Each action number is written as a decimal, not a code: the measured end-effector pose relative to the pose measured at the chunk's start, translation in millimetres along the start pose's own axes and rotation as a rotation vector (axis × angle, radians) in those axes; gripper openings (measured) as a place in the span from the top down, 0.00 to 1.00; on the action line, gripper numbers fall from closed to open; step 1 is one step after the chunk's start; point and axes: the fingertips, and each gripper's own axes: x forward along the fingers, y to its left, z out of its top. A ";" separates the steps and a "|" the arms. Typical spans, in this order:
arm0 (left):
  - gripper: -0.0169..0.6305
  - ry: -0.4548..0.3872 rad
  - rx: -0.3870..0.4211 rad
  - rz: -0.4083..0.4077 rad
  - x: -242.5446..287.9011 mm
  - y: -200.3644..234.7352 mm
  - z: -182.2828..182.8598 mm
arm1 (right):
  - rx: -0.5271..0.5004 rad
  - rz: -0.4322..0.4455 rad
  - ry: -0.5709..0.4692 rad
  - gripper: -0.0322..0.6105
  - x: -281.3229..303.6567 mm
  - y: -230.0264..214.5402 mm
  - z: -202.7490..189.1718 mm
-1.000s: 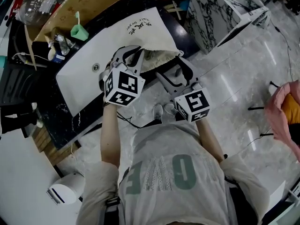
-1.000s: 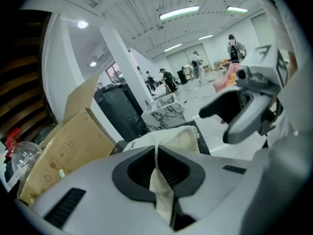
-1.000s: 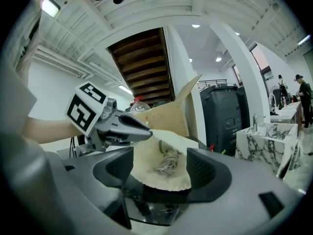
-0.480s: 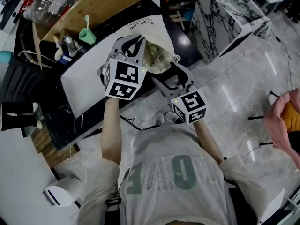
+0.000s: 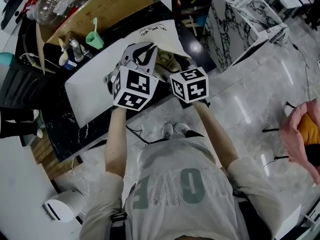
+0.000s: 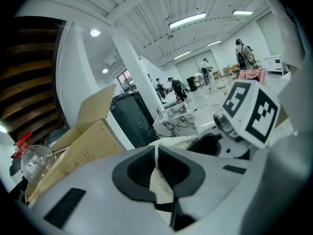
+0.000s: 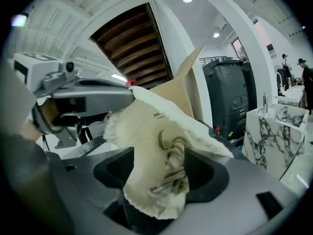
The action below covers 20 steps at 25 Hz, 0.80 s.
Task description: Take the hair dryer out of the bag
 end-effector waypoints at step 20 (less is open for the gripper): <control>0.91 0.039 -0.104 -0.013 22.4 30.9 -33.9 | -0.090 -0.109 0.459 0.44 110.7 -34.9 -37.8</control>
